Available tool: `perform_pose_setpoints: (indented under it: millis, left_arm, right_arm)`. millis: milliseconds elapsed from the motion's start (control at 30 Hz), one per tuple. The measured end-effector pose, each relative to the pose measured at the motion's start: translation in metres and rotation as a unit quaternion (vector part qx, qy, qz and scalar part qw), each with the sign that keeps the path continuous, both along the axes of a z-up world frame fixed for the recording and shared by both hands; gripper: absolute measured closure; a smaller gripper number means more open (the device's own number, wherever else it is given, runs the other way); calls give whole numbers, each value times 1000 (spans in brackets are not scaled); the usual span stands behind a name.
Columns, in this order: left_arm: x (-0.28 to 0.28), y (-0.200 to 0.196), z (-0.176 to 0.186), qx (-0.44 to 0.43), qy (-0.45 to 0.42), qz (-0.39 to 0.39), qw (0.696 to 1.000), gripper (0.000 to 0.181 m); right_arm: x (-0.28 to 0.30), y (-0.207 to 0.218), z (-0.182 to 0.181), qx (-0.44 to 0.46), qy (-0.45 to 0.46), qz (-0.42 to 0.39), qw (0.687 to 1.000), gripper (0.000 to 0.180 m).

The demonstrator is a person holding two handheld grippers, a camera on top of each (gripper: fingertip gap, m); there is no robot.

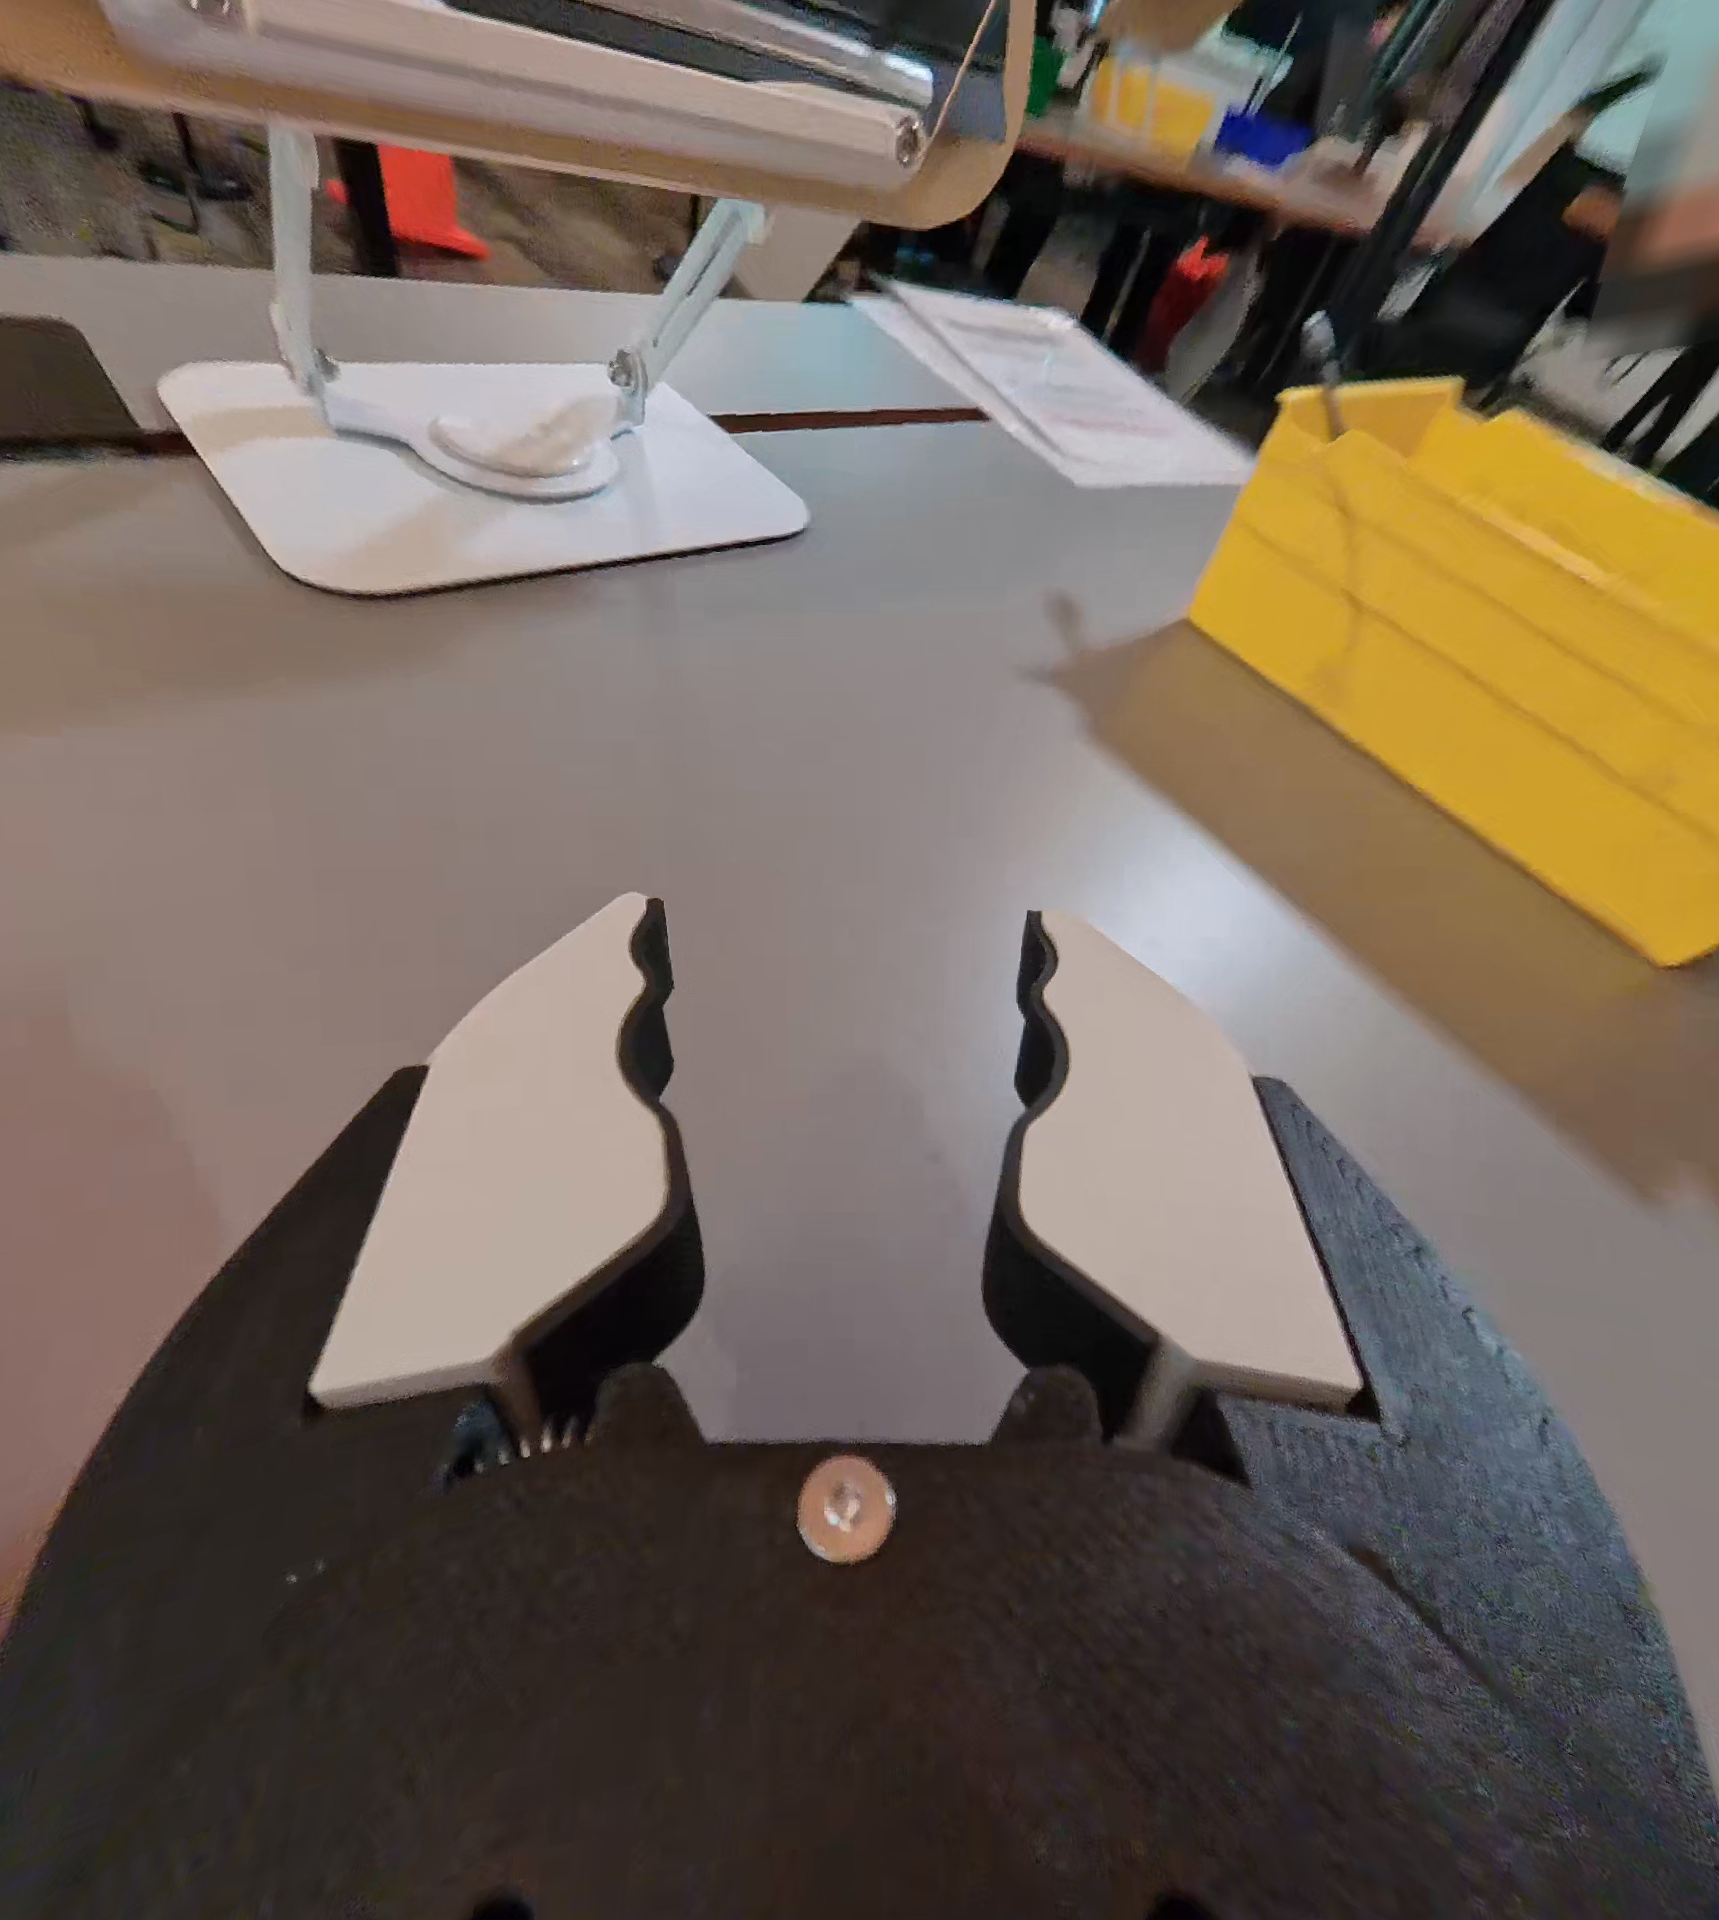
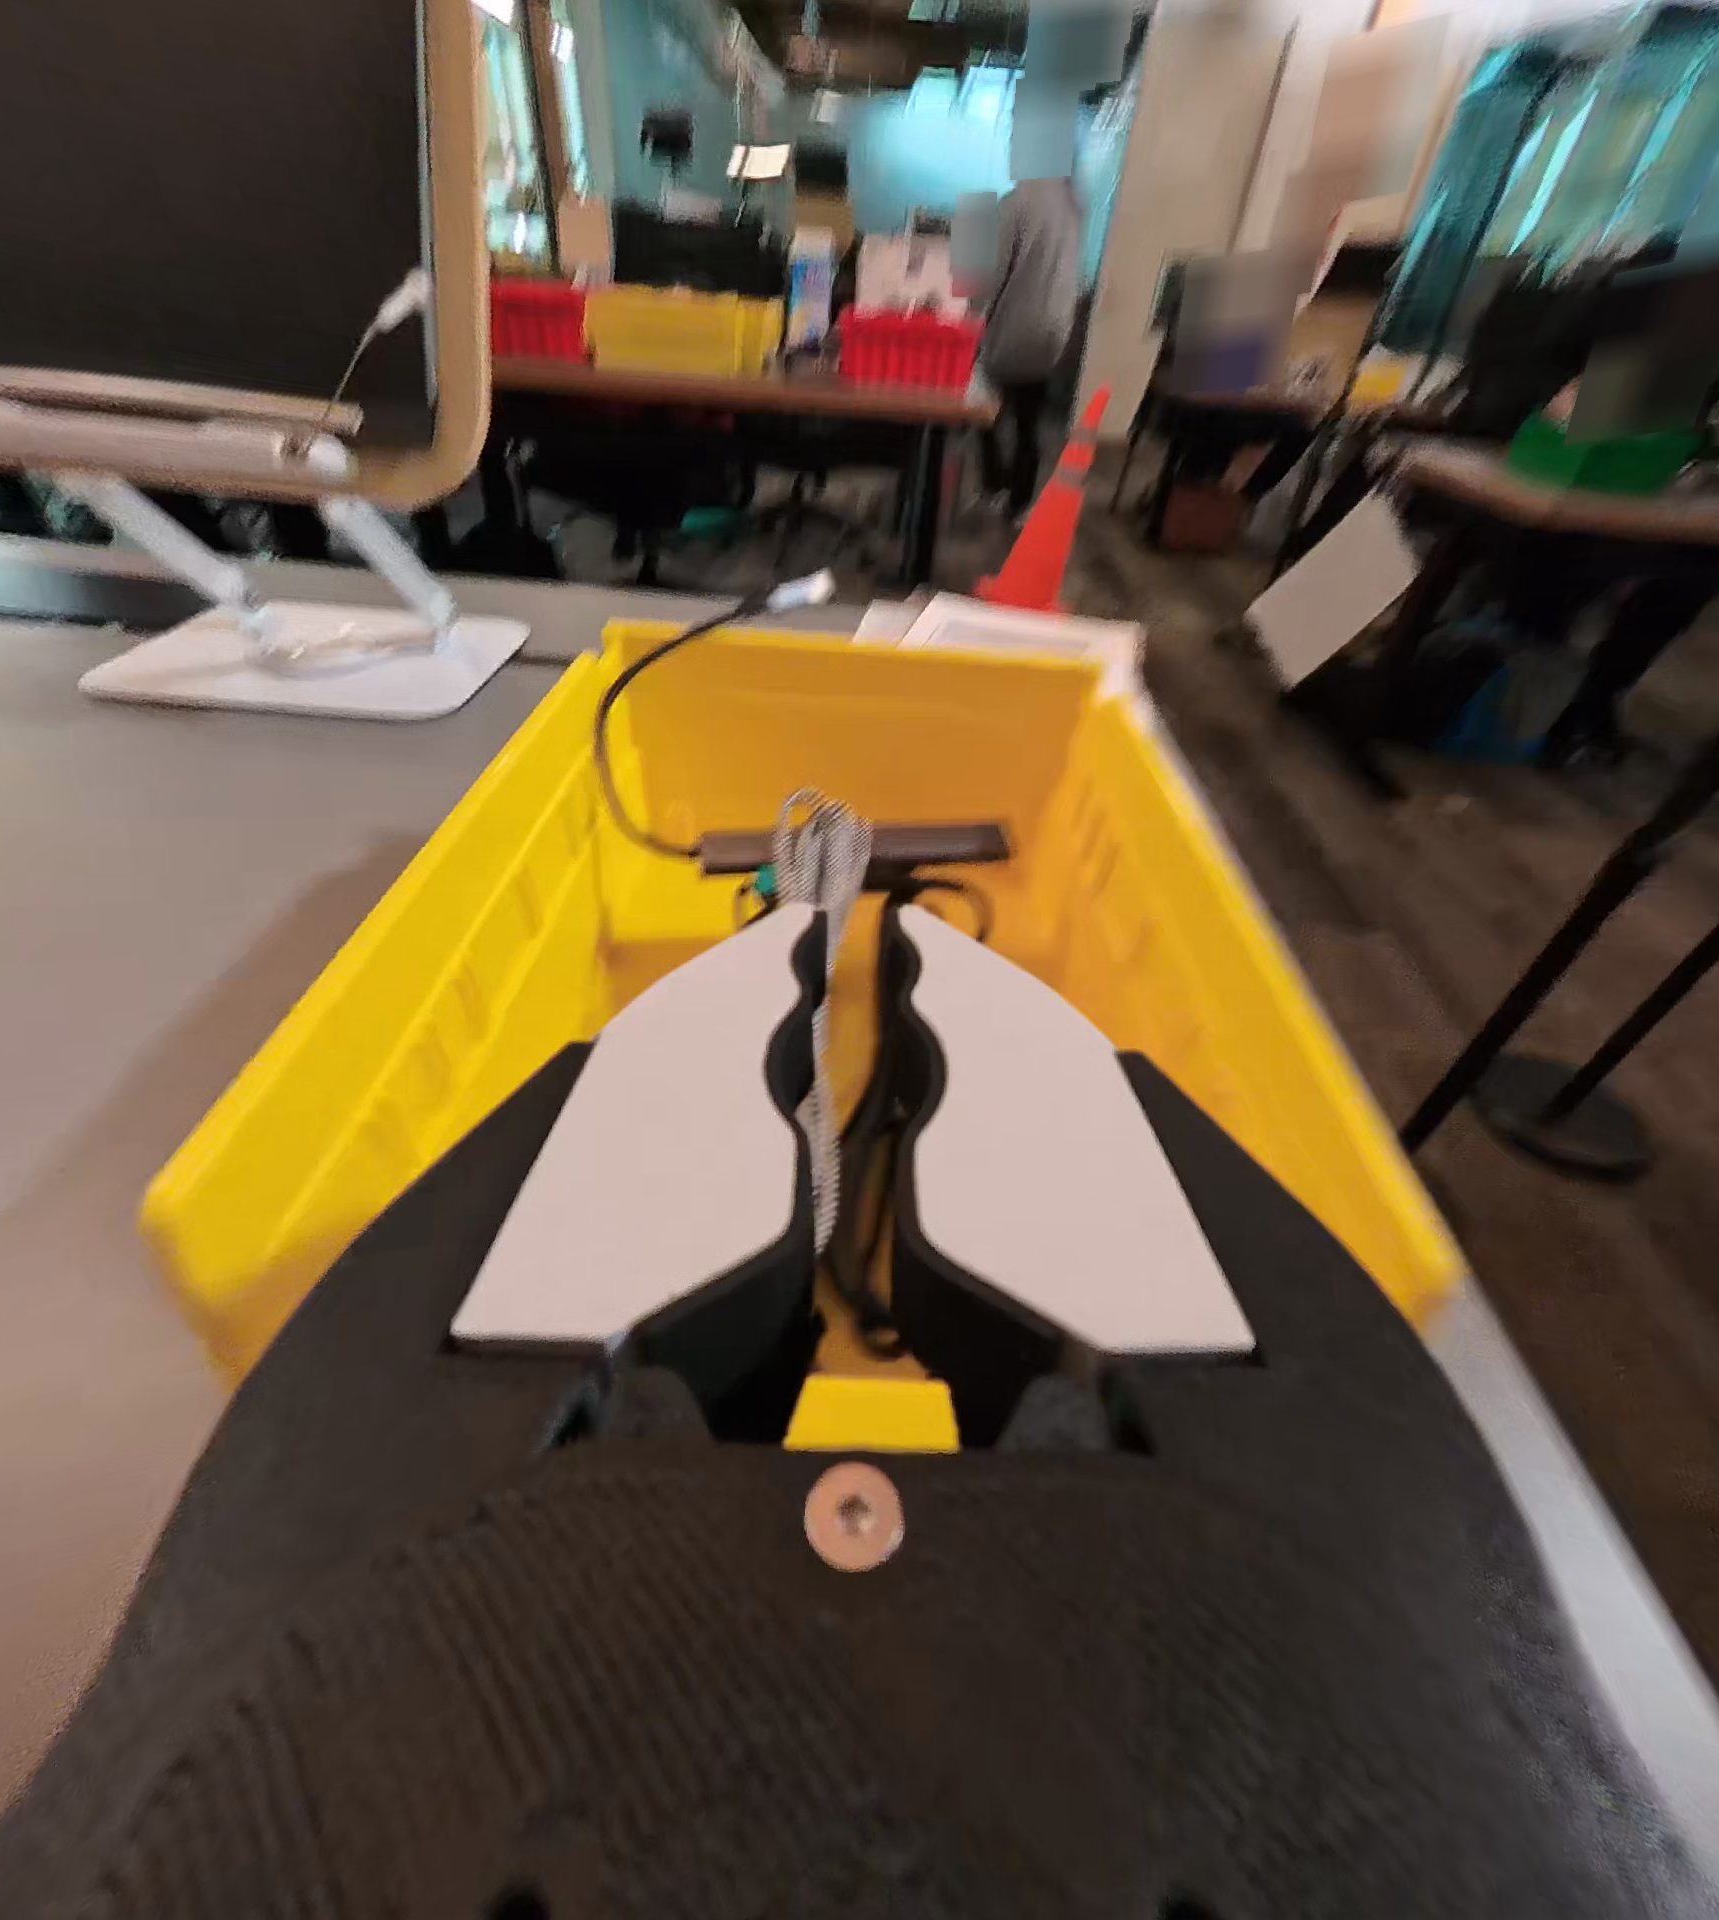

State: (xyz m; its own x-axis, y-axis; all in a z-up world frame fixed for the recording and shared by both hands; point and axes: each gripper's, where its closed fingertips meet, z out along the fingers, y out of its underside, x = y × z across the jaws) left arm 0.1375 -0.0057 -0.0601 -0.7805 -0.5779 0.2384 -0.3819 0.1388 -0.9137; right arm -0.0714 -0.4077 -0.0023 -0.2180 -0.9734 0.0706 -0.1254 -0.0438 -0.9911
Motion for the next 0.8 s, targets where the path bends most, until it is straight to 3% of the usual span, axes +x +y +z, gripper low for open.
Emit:
perform_pose_setpoints:
  millis: [133,233,367,567,800]
  left_arm:
    - [18,-10,-13,172,-67,3,983,115]
    - [15,-4,-28,286,-104,5,952,117]
    - [9,-4,-36,343,-143,0,928,115]
    - [0,-19,-62,332,-100,-42,937,109]
    - [6,-17,-58,365,-142,-33,920,100]
  right_arm:
    - [-33,-52,23,-21,-74,-84,993,153]
    - [-50,-85,7,40,-67,-128,989,131]
    - [-49,-95,-29,119,-14,-132,984,103]
    - [-38,-75,-59,171,36,-96,980,108]
    - [-37,-78,-67,183,50,-108,976,124]
